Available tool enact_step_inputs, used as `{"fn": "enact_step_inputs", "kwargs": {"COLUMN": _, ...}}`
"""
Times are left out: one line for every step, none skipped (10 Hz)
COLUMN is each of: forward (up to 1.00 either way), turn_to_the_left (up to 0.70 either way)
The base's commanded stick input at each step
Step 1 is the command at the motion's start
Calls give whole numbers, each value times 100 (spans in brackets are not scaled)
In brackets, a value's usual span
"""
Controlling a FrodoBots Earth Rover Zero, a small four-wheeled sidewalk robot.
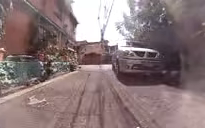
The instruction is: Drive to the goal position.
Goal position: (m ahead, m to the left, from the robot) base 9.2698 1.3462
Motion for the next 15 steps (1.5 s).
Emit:
{"fn": "enact_step_inputs", "kwargs": {"forward": 70, "turn_to_the_left": 0}}
{"fn": "enact_step_inputs", "kwargs": {"forward": 70, "turn_to_the_left": 0}}
{"fn": "enact_step_inputs", "kwargs": {"forward": 70, "turn_to_the_left": 0}}
{"fn": "enact_step_inputs", "kwargs": {"forward": 70, "turn_to_the_left": 0}}
{"fn": "enact_step_inputs", "kwargs": {"forward": 70, "turn_to_the_left": 0}}
{"fn": "enact_step_inputs", "kwargs": {"forward": 70, "turn_to_the_left": 0}}
{"fn": "enact_step_inputs", "kwargs": {"forward": 70, "turn_to_the_left": 0}}
{"fn": "enact_step_inputs", "kwargs": {"forward": 70, "turn_to_the_left": 0}}
{"fn": "enact_step_inputs", "kwargs": {"forward": 70, "turn_to_the_left": 0}}
{"fn": "enact_step_inputs", "kwargs": {"forward": 70, "turn_to_the_left": 0}}
{"fn": "enact_step_inputs", "kwargs": {"forward": 70, "turn_to_the_left": 14}}
{"fn": "enact_step_inputs", "kwargs": {"forward": 70, "turn_to_the_left": 27}}
{"fn": "enact_step_inputs", "kwargs": {"forward": 70, "turn_to_the_left": 27}}
{"fn": "enact_step_inputs", "kwargs": {"forward": 70, "turn_to_the_left": 27}}
{"fn": "enact_step_inputs", "kwargs": {"forward": 70, "turn_to_the_left": 25}}
